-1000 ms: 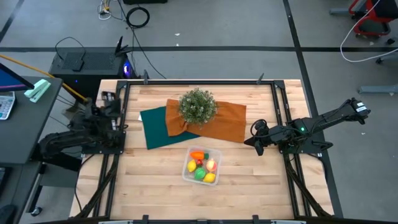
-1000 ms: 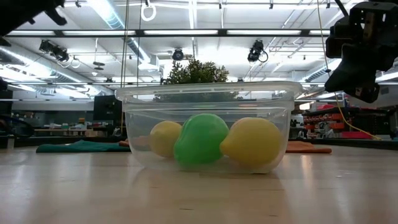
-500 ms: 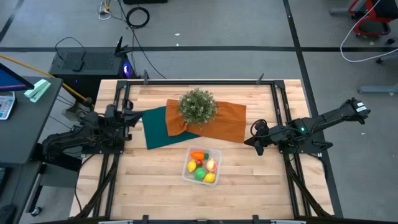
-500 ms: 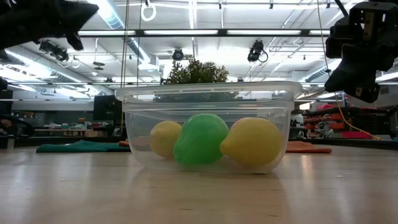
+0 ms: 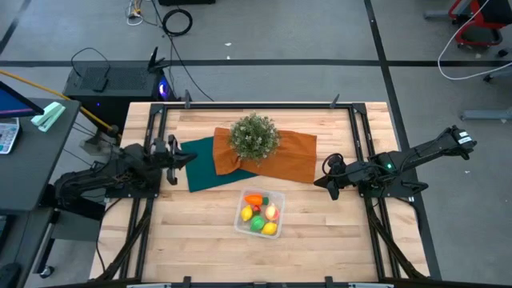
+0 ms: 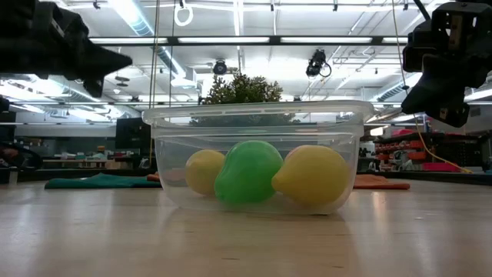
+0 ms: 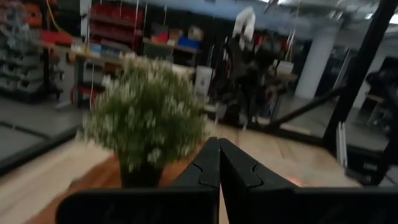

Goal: Pick and placing Produce into tupperware
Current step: Return to Home Position

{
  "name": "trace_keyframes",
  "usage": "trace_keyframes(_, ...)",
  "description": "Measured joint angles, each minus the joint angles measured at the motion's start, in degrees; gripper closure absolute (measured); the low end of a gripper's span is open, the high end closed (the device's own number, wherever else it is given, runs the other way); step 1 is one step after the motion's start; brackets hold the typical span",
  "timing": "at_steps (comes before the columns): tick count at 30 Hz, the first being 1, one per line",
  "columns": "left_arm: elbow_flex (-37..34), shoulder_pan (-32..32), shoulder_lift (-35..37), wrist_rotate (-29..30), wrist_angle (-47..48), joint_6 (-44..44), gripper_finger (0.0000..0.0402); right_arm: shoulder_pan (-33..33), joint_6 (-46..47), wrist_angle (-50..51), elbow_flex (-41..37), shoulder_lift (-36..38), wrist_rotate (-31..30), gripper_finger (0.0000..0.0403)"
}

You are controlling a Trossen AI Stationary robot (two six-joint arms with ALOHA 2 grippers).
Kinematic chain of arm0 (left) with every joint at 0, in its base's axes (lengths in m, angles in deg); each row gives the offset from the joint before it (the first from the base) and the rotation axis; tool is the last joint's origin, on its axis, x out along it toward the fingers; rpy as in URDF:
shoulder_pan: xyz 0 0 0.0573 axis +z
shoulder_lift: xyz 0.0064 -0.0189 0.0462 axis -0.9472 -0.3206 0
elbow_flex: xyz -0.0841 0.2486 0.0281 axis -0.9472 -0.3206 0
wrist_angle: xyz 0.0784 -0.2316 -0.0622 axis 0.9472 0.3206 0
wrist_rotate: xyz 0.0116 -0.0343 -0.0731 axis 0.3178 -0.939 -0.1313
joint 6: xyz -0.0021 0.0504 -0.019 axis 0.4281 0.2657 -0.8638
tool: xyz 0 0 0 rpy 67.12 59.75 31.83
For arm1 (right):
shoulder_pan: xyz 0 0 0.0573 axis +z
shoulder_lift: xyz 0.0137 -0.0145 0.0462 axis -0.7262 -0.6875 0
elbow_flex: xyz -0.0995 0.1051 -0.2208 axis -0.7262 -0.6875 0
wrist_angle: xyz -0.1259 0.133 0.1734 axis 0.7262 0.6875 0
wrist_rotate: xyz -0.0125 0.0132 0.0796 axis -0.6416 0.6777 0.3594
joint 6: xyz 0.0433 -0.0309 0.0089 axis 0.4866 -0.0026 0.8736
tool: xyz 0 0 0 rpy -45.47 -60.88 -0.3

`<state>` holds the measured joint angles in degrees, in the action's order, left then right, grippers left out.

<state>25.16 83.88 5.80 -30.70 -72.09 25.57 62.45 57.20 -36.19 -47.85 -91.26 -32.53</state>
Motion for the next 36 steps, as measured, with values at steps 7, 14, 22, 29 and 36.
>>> trace_keyframes(7,0.2,0.0,0.0,0.0,8.5,-1.7,0.0394,0.0,0.0,0.0,0.0,0.0,0.0,0.0403)
trace_keyframes(14,0.2,0.0,0.0,0.1,9.5,-1.5,0.0397,0.0,0.0,0.0,0.0,0.0,0.0,0.0403)
trace_keyframes(22,0.2,0.0,0.0,0.1,9.7,-3.1,0.0389,0.0,-0.2,0.0,0.0,0.0,0.0,0.0403)
trace_keyframes(29,0.2,0.0,0.0,0.1,9.8,-6.4,0.0388,0.0,0.5,0.0,0.0,0.0,2.0,0.0403)
trace_keyframes(36,0.1,0.0,0.0,-0.1,8.6,-7.9,0.0363,-0.1,-6.8,-2.0,1.5,3.6,-1.0,0.0403)
